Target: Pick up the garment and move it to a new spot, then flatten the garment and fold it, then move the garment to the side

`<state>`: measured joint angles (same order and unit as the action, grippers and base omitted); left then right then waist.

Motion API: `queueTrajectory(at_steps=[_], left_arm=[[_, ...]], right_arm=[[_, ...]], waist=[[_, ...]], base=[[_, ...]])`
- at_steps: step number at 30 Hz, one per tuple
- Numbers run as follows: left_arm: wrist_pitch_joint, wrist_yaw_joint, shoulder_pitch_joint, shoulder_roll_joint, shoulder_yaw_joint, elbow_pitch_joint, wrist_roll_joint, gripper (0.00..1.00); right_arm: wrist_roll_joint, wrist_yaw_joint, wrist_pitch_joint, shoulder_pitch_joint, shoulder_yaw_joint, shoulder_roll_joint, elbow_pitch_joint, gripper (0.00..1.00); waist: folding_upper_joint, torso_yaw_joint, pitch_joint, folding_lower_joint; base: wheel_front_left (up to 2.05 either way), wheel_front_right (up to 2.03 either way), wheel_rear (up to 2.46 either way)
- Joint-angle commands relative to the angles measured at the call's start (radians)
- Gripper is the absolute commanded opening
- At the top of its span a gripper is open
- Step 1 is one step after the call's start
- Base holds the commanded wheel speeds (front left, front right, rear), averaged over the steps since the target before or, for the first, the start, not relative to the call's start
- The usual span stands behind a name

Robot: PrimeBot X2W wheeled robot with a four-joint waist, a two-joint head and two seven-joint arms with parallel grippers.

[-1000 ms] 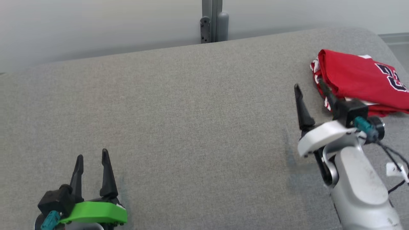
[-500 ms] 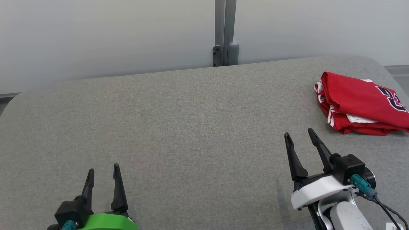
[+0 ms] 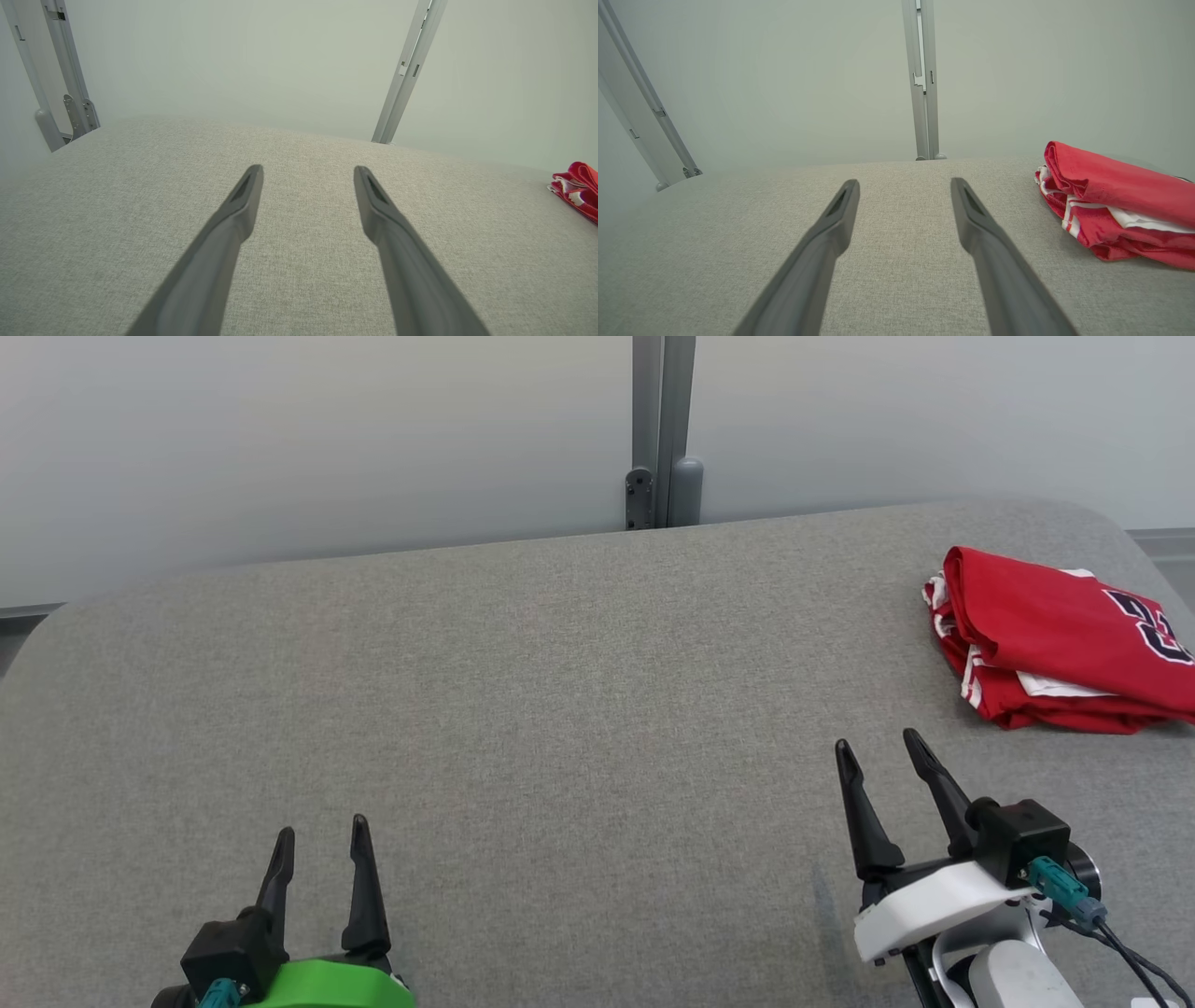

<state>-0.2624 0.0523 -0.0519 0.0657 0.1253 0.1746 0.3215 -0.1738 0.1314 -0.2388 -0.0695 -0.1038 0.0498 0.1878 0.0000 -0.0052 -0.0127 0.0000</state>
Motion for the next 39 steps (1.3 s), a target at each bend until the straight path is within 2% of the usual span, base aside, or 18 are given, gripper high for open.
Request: queueTrajectory(at_steps=[1,3,4,8,24,39], left_arm=[[-0.003,-0.005,-0.003,0.003,0.002,0.0,-0.003,1.0],[-0.003,-0.006,0.0,0.004,0.007,-0.001,-0.006,1.0],[0.0,-0.002,0.0,0.0,0.007,0.0,-0.001,0.0],[0.008,-0.002,-0.008,-0.002,0.008,0.037,0.006,0.0],[0.085,-0.04,0.03,-0.005,-0.045,0.043,0.273,0.0],[0.145,-0.07,0.06,-0.007,-0.085,0.048,0.483,0.0]], right_arm=[[-0.004,-0.002,0.004,0.011,0.0,0.002,0.005,1.0],[-0.005,-0.002,0.005,0.011,-0.001,0.002,0.007,1.0],[-0.002,0.0,0.004,0.003,-0.001,0.0,0.007,0.0],[-0.008,0.0,0.005,0.023,-0.004,-0.003,0.038,0.0],[-0.323,0.0,0.061,0.009,0.023,0.013,0.039,0.0],[-0.564,0.0,0.109,-0.002,0.049,0.022,0.041,0.0]], waist=[[0.0,0.001,0.0,0.0],[0.0,0.002,0.0,0.0],[0.0,0.002,0.001,0.0],[0.0,0.002,0.001,0.0],[0.0,0.003,0.002,0.0],[0.0,0.003,0.004,0.0]], base=[[0.0,0.0,0.0],[0.0,0.0,0.0],[0.0,0.0,0.0],[0.0,0.0,0.0],[0.0,0.0,0.0],[0.0,0.0,0.0]])
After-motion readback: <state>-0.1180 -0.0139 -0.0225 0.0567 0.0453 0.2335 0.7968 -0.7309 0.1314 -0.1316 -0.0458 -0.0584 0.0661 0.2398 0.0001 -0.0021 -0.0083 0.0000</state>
